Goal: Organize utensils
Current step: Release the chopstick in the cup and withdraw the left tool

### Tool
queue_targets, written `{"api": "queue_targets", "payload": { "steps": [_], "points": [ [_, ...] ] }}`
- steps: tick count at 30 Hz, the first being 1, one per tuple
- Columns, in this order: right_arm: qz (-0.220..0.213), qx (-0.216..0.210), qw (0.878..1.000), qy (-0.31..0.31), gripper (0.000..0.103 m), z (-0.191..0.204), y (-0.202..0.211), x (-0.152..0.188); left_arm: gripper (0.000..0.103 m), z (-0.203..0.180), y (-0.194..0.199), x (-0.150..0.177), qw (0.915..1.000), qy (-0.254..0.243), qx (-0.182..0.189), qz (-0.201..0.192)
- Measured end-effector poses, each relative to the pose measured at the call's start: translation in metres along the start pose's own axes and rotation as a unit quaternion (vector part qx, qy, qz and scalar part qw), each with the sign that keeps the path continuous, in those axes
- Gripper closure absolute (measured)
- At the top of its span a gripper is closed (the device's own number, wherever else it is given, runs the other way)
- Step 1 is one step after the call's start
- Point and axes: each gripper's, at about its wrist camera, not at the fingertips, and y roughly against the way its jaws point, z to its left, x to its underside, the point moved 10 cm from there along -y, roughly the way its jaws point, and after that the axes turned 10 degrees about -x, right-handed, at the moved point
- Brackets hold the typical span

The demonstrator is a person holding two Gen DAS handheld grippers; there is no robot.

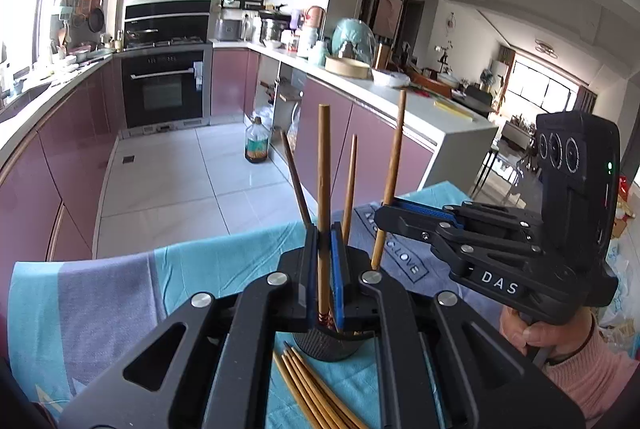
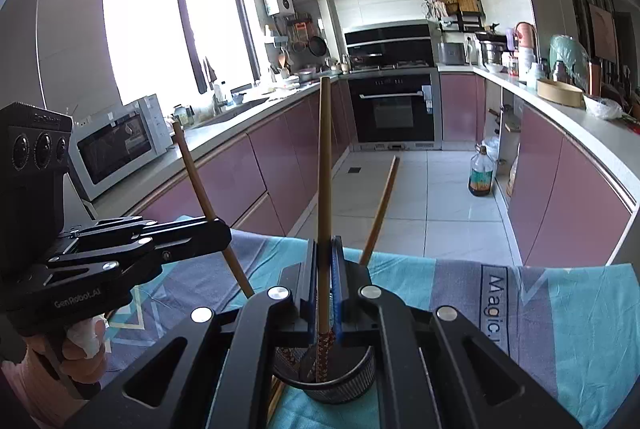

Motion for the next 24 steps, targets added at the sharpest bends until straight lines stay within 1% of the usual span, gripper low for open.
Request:
{"api": "queue_targets", "payload": {
  "steps": [6, 11, 20, 24],
  "points": [
    [0.033, 0.007, 0.999, -0.015, 0.098, -0.009, -0.011, 0.013, 0.096, 0.004, -0.018, 0.006, 0.9995, 0.003, 0.012, 0.029],
    [0.050, 0.009, 0.998, -0.029, 0.098, -0.018, -0.018, 0.021, 0.096, 0.009, -0.029, 0.006, 0.9992, 0.005, 0.009, 0.037],
    [0.051, 0.009, 0.998, -0.039, 0.097, -0.024, -0.027, 0.020, 0.096, 0.015, -0.045, 0.000, 0.9991, 0.008, -0.003, 0.042],
    [0.049, 0.012, 0.998, -0.046, 0.095, -0.026, -0.030, 0.019, 0.095, 0.018, -0.053, -0.001, 0.9989, 0.012, -0.012, 0.045]
  ]
}}
